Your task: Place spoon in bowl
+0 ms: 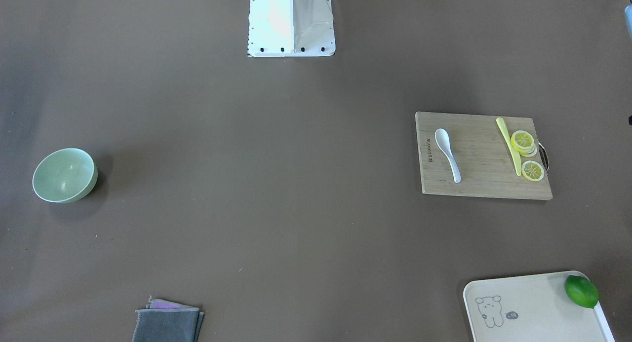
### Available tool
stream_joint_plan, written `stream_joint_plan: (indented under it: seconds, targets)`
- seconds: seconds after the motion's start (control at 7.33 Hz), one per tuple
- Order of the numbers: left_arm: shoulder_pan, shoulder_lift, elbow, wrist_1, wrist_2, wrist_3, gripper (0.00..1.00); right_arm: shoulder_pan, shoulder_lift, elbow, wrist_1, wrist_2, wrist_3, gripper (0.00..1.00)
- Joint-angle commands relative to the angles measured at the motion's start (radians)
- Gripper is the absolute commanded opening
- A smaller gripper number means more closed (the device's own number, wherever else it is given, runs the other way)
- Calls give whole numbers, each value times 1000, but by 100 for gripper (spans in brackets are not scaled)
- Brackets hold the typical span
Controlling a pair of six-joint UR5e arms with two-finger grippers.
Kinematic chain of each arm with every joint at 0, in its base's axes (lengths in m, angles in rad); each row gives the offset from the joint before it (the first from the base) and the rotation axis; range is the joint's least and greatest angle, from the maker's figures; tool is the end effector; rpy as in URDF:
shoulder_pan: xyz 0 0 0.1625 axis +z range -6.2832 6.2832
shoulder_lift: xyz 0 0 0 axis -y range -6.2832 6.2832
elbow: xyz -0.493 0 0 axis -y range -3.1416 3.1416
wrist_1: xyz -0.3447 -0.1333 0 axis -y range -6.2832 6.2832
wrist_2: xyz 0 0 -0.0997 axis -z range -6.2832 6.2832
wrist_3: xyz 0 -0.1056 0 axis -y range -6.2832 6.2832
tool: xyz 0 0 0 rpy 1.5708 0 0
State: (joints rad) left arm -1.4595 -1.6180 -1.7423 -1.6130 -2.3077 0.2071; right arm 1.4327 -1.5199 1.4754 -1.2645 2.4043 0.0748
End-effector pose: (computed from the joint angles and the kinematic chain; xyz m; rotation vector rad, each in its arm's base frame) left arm -0.0091 -0.4802 0.6300 0.2857 0.7247 0.3984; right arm -0.0120 -0.4871 0.7130 0.1571 -0.8507 -0.1684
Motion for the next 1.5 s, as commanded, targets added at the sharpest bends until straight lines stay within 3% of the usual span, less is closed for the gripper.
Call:
stream_joint_plan:
  seconds: [0.0,0.55,0.82,1.36]
  targets:
    - [2,-3,7,-5,2,-2,99,0,4,0,1,-13,0,100]
    - [2,-3,38,2,-2,-3,99,5,52,5,-3,-94,-10,100]
    - [1,9,43,1,-74,-26,99,9,50,14,-1,-90,-10,100]
    - [-2,9,9,-7,-76,-106,99,-1,43,51,1,-90,2,100]
